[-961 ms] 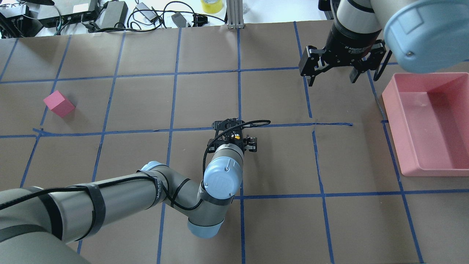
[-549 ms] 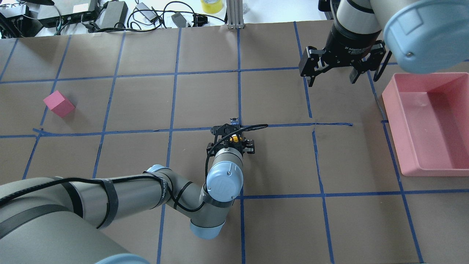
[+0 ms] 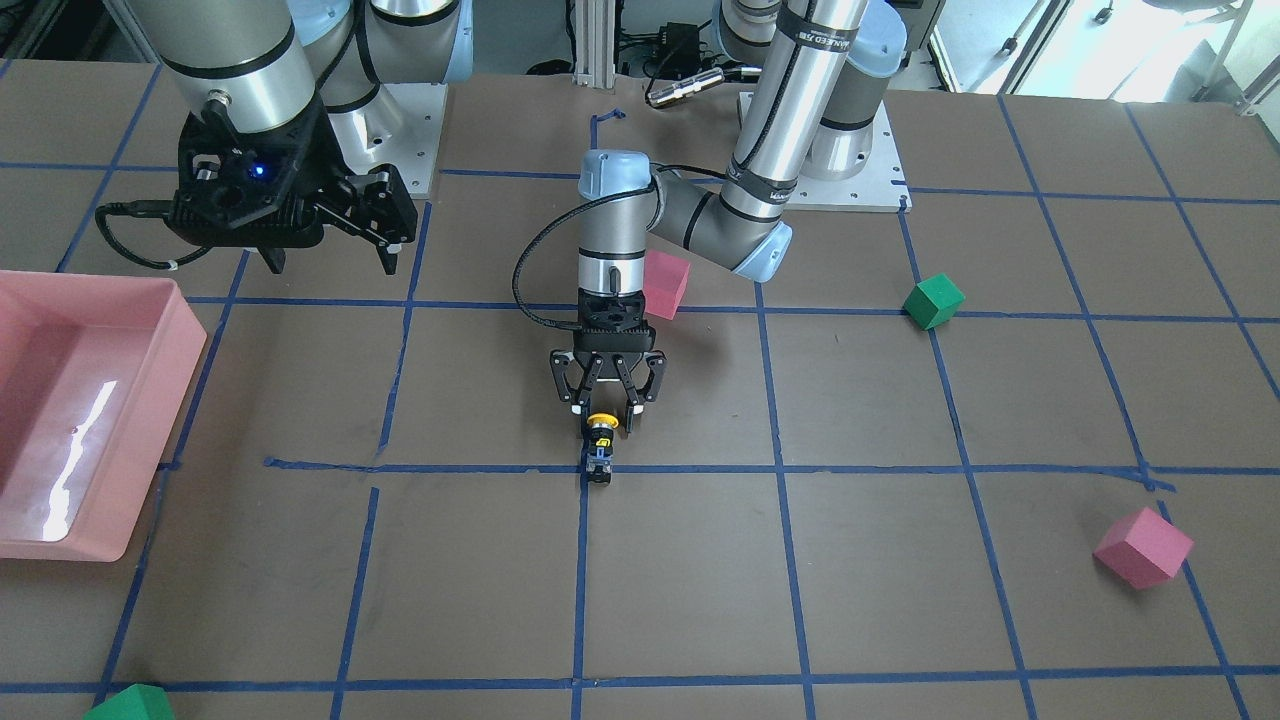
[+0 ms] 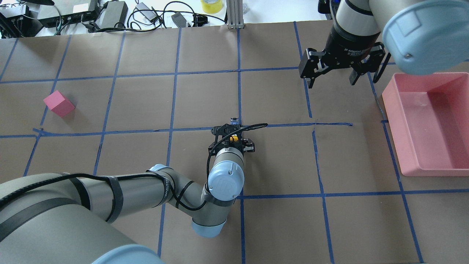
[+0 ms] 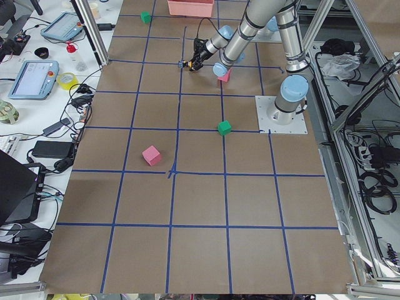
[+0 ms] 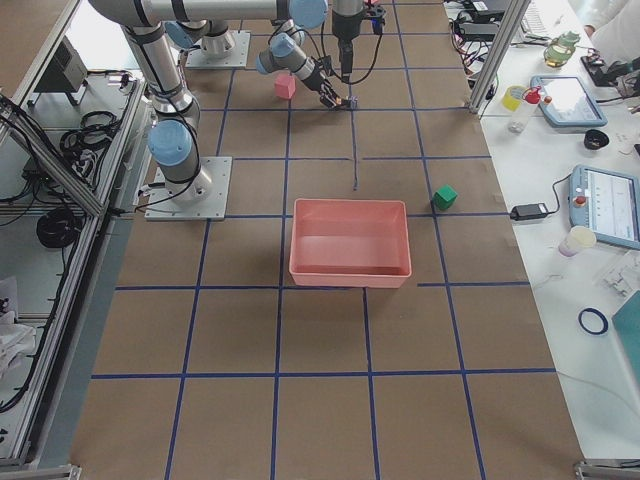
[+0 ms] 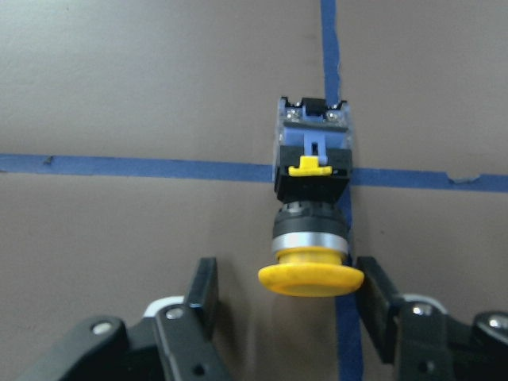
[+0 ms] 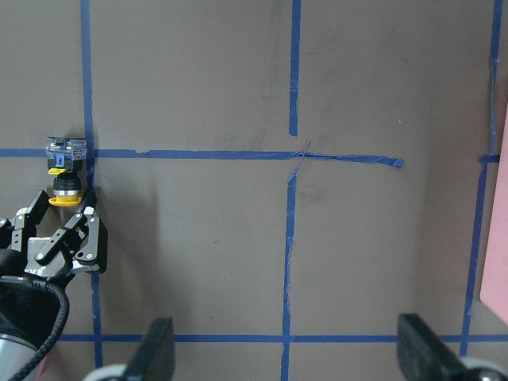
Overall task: Align button upright
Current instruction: 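Close the left gripper around the button's yellow cap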
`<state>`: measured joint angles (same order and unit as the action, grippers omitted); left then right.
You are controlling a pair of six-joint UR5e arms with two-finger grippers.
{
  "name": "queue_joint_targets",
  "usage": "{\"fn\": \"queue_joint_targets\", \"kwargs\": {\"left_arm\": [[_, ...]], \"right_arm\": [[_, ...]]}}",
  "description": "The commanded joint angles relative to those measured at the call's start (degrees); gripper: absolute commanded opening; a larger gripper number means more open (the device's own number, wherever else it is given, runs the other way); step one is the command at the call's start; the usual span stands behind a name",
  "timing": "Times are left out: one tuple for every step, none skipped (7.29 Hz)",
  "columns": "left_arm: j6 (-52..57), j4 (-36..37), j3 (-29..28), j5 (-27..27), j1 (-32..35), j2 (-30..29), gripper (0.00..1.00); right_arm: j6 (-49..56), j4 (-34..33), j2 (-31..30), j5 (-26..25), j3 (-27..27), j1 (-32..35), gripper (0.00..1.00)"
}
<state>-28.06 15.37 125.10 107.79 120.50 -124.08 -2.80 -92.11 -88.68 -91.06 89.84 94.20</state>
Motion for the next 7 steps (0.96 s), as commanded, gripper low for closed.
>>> {"fn": "queue_joint_targets", "kwargs": {"left_arm": [[0.5, -0.1, -0.5, -0.2, 0.0, -0.2, 0.00], [0.9, -0.6, -0.6, -0.3, 0.0, 0.6, 0.00], [3.4, -0.9, -1.2, -0.1, -0.1, 2.0, 0.00], [4.5, -5.0, -2.6, -0.6, -0.6, 3.8, 0.00], [4.5, -13.8, -5.2, -1.2, -2.5, 6.3, 0.00], [4.5, -24.7, -7.4, -3.0, -5.2, 9.1, 0.00], [5.0, -33.9, -10.0, -8.2, -8.6, 11.6, 0.00]], "right_arm": [[0.0, 0.0, 0.0, 0.0, 0.1, 0.0, 1.00], [0.0, 0.0, 0.0, 0.0, 0.1, 0.0, 1.00], [0.0, 0.0, 0.0, 0.0, 0.1, 0.0, 1.00], [-0.1, 0.0, 0.0, 0.1, 0.1, 0.0, 1.00], [-0.1, 0.0, 0.0, 0.1, 0.1, 0.0, 1.00], [-0.1, -0.1, 0.0, 0.2, 0.1, 0.0, 1.00], [-0.1, -0.1, 0.1, 0.2, 0.1, 0.0, 1.00]]}}
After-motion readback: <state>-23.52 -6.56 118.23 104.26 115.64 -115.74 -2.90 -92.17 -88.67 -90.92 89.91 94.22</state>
